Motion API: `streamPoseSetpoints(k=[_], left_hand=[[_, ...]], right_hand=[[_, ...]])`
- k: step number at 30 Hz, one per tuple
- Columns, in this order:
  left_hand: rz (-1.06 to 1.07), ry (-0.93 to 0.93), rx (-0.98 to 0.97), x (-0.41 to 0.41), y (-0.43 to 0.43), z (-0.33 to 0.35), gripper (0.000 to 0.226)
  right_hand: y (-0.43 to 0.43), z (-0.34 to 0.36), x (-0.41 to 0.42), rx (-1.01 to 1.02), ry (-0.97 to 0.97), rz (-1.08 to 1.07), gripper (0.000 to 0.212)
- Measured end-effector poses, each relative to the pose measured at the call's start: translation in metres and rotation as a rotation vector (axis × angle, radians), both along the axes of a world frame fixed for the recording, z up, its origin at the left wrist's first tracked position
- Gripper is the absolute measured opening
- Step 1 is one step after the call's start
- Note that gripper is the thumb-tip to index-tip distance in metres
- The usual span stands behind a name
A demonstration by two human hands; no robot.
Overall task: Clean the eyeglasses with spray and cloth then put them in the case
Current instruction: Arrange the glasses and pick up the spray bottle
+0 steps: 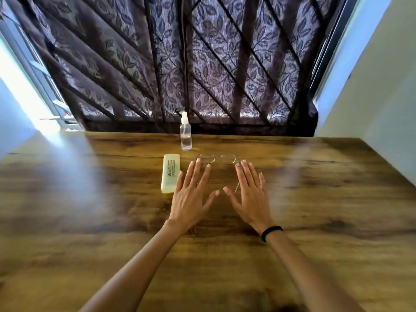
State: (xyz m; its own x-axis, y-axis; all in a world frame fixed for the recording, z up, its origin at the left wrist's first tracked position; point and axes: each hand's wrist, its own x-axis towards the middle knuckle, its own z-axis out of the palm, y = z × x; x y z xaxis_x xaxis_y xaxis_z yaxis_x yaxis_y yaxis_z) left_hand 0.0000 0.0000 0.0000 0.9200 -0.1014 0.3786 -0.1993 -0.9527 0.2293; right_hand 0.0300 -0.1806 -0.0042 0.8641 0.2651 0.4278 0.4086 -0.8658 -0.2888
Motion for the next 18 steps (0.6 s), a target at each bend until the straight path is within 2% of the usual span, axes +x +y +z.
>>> streamPoseSetpoints(k=[10, 18], left_hand=[[-0.01, 0.115, 0.034, -0.001, 0.001, -0.024, 0.073], [-0.006, 0.115, 0.042, 0.0, 0.0, -0.028, 0.074]], right_hand=[[-0.003, -0.024, -0.003, -0.054, 0.095, -0.022, 0.068], [-0.003, -0.028, 0.0, -0.058, 0.097, -0.025, 0.066]])
